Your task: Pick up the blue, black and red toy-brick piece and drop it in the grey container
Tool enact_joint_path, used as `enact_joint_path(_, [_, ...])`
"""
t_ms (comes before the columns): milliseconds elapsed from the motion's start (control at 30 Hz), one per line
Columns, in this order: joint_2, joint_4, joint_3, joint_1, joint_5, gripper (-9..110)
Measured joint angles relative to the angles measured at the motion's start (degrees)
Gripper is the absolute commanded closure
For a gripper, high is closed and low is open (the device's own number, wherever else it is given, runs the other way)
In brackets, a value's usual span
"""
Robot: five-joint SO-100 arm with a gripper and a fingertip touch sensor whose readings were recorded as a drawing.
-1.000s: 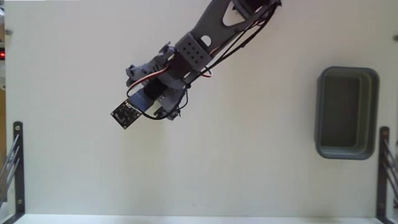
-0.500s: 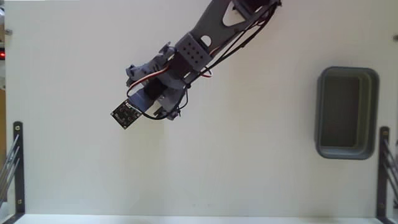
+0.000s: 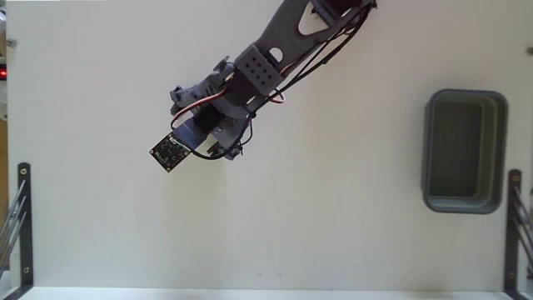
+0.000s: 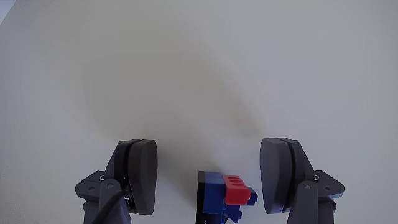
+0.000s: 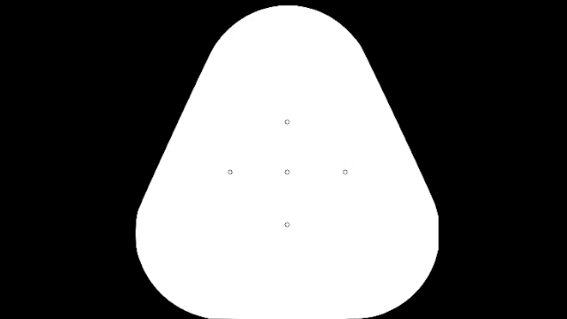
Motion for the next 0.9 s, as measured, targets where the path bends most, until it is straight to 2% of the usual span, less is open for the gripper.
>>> enact_joint_path(900, [0.0, 0.0, 0.0, 0.0, 0.0, -1])
